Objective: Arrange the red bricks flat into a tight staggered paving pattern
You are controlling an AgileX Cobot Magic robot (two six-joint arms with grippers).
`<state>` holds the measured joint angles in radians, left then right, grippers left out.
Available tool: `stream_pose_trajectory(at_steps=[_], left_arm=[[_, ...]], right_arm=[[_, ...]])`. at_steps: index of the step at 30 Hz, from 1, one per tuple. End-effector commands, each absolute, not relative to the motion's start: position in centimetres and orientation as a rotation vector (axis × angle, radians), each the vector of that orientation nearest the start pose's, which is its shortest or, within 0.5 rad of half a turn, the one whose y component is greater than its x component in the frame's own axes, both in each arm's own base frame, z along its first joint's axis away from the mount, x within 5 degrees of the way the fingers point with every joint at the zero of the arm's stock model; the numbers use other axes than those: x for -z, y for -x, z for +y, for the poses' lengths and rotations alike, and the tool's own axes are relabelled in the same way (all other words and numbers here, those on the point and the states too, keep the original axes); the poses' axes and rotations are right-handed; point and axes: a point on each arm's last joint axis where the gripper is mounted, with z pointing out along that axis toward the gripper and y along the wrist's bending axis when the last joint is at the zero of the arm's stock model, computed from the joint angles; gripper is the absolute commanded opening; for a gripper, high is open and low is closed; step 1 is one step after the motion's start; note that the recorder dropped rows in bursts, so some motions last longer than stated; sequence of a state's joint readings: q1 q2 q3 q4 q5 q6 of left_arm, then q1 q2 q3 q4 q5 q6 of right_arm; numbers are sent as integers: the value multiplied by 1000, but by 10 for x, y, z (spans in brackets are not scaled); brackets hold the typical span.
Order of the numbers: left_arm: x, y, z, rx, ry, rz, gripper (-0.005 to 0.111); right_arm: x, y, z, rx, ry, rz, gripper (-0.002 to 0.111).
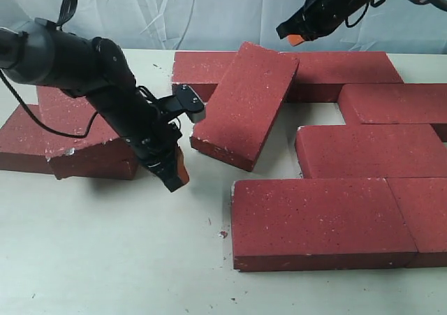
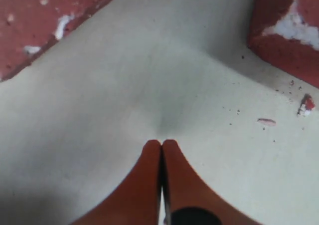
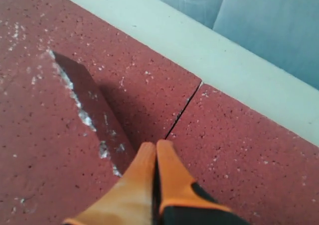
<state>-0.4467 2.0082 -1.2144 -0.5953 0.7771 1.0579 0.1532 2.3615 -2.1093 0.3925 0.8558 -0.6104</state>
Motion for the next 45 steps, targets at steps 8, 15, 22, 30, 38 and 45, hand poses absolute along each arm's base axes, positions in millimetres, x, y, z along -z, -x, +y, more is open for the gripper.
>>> stream_pose_trajectory(at_steps=[8, 15, 22, 30, 38, 45], left_arm=[[-121, -346, -211, 586, -1355, 2360, 0], [-122, -357, -209, 485, -1250, 2326, 0], [-145, -355, -202, 435, -1264, 2324, 0], [-164, -373, -162, 294, -1169, 2331, 0], [-168, -386, -152, 210, -1055, 2280, 0], [-160, -394, -151, 185, -976, 2270, 0]], right_arm=[[-192, -514, 105, -314, 764, 2474, -1], [-192, -508, 105, -340, 806, 2528, -1], [-216, -493, 104, -374, 872, 2570, -1], [-221, -476, 104, -450, 843, 2681, -1], [-206, -442, 114, -525, 868, 2797, -1], [-188, -426, 112, -574, 857, 2880, -1]])
